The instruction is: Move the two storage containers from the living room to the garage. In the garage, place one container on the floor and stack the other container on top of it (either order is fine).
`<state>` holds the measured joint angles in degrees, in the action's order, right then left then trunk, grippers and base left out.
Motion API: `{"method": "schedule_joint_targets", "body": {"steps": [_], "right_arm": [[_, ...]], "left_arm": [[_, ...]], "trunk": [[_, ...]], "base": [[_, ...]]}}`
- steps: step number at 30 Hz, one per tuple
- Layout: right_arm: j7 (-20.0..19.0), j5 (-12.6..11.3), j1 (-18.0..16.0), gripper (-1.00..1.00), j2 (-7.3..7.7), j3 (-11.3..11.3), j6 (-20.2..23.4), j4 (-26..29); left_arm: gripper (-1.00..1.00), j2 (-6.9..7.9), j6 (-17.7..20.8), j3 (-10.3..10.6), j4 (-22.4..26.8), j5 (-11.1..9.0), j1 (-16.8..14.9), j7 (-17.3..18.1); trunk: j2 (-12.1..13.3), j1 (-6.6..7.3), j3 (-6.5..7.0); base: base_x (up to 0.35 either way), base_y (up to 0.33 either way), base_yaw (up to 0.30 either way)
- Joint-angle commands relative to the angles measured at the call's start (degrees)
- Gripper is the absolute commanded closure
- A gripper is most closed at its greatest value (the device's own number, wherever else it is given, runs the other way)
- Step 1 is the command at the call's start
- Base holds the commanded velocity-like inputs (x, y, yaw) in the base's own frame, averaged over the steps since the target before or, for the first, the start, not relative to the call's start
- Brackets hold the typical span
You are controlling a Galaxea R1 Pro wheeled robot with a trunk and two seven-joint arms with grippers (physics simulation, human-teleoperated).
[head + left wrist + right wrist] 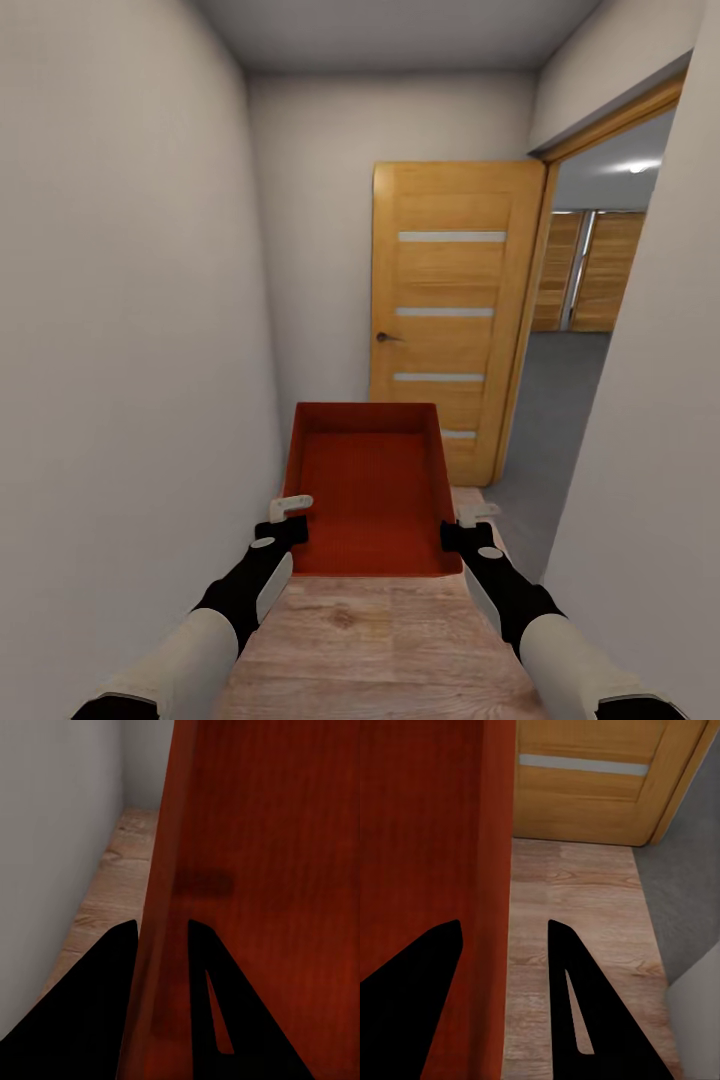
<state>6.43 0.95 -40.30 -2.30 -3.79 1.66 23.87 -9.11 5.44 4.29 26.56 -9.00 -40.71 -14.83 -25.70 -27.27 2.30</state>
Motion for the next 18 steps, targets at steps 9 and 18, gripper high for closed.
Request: {"method": "schedule_joint_targets", "body": {"steps": [9,18], "right_arm": [[0.4,0.4,0.0,1.00,0.27,5.0,-2.9,0.2],[0.4,0.4,0.0,1.00,0.29,5.0,-2.8,0.2]], "left_arm": [[1.00,3.49,0.2,0.1,0.0,-1.3,0.0,-0.7],[1.00,3.49,0.2,0.1,0.0,-1.3,0.0,-0.8]], "trunk": [[0.0,-0.05,-0.02],[0.0,-0.05,-0.02]], "base": [[0.323,0.000,0.000],[0.323,0.000,0.000]]}}
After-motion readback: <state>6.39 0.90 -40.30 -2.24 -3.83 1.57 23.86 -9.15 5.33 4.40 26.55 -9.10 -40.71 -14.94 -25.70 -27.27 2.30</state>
